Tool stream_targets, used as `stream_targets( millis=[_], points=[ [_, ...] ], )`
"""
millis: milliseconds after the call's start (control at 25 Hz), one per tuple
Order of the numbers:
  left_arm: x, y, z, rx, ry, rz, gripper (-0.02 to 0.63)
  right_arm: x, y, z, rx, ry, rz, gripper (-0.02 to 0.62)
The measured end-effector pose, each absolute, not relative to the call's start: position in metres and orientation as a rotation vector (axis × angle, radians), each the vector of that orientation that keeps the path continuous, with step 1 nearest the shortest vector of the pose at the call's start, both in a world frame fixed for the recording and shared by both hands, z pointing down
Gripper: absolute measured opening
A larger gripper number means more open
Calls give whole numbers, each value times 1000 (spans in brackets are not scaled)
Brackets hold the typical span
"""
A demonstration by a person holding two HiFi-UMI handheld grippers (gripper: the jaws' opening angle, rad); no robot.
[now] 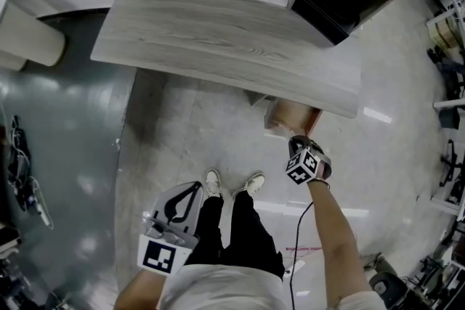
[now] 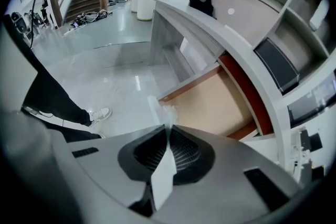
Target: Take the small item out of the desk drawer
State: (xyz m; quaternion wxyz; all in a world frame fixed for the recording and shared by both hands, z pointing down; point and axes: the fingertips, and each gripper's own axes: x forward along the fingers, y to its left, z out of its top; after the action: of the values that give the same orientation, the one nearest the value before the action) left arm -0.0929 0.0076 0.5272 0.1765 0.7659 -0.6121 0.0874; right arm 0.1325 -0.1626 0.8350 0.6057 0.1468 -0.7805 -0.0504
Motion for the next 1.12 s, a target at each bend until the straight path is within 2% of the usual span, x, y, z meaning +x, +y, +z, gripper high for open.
stream_targets(
  millis=[560,1120],
  points=[
    [-88,-17,445,2342,-1767,154,17,136,-169,705,687,-2057,120,28],
    [-81,-36,360,2487,-1892,21,17,164,-176,526,1041,-2355,142,28]
  ],
)
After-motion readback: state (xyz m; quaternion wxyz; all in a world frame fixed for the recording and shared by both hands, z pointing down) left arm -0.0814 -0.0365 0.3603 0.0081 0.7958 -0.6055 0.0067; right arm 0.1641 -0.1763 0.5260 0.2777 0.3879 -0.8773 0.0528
